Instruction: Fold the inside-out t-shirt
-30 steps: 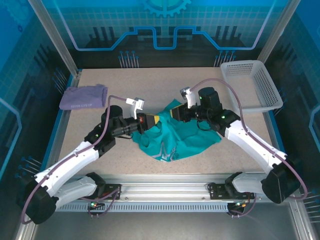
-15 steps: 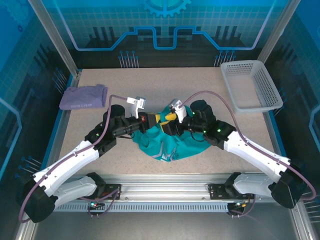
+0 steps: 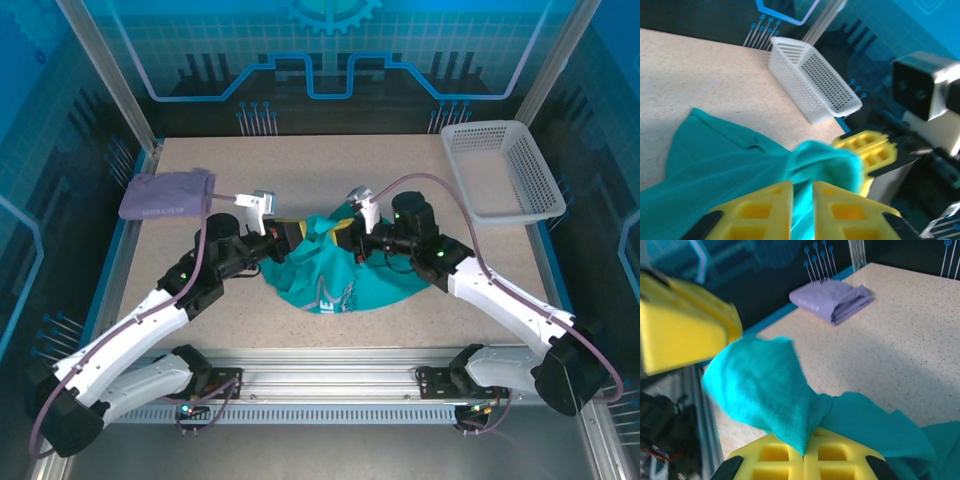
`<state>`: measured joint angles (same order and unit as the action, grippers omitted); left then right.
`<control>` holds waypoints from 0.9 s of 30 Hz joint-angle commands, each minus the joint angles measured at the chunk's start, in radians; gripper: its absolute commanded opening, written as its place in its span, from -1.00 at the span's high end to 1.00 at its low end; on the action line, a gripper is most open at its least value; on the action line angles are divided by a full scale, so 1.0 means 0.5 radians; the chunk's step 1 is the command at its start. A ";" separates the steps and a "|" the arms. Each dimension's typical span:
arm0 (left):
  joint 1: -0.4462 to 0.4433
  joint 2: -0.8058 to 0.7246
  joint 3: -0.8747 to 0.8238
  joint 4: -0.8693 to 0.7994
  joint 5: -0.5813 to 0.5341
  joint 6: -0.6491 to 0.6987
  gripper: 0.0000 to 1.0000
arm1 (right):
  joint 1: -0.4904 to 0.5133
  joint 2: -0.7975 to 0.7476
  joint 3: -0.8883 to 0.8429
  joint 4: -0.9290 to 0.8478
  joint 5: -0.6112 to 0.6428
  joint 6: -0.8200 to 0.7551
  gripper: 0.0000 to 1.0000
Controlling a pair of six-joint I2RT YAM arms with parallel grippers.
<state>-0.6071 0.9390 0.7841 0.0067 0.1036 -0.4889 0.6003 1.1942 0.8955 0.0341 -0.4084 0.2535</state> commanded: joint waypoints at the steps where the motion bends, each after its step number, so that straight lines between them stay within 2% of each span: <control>1: -0.015 0.040 0.013 -0.144 -0.058 0.161 0.50 | -0.075 -0.022 -0.081 0.228 -0.307 0.211 1.00; 10: -0.028 0.162 0.036 -0.218 0.026 0.249 0.09 | -0.136 0.016 -0.111 0.362 -0.424 0.330 1.00; 16: -0.028 0.308 0.085 -0.181 -0.056 0.308 0.05 | -0.146 0.032 -0.070 0.276 -0.591 0.236 1.00; 18: -0.027 0.340 0.088 -0.127 -0.025 0.309 0.15 | -0.154 0.022 -0.056 0.164 -0.615 0.129 1.00; 20: -0.025 0.357 0.083 -0.058 0.119 0.311 0.40 | -0.180 0.008 -0.050 0.075 -0.627 0.079 1.00; 22: -0.019 0.337 0.053 0.043 0.396 0.325 0.71 | -0.236 -0.013 -0.064 0.067 -0.652 0.092 1.00; 24: -0.010 0.288 -0.006 0.159 0.659 0.340 0.91 | -0.280 -0.026 -0.069 0.067 -0.672 0.114 1.00; 27: -0.004 0.168 -0.117 0.342 0.912 0.345 1.00 | -0.322 -0.018 -0.043 -0.009 -0.690 0.091 1.00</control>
<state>-0.6117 1.0847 0.7647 0.0460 0.3546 -0.3370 0.4591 1.2037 0.8452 0.0734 -0.7128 0.3275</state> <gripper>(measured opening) 0.056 0.057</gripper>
